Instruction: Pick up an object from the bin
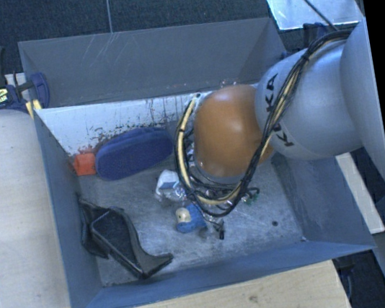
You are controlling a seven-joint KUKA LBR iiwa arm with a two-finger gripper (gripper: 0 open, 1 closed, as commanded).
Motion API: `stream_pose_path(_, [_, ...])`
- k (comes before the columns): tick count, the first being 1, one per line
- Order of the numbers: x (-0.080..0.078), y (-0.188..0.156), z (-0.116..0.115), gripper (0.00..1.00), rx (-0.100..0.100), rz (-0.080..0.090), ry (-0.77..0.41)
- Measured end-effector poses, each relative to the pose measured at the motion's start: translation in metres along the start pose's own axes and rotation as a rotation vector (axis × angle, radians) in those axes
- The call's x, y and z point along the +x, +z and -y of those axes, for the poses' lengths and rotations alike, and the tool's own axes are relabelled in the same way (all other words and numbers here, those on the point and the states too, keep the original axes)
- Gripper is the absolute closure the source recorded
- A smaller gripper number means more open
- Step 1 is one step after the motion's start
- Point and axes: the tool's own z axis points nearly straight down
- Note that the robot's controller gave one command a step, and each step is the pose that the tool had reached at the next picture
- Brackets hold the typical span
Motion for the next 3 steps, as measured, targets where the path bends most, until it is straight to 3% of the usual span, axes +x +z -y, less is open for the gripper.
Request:
stream_pose_path(1, [-0.001, 0.000, -0.002, 1.00, -0.002, 0.001, 0.001])
stream_pose_path(2, [-0.019, -0.095, 0.020, 1.00, 0.004, 0.012, 0.003])
stream_pose_path(3, [-0.024, -0.166, 0.027, 1.00, 0.004, 0.012, 0.012])
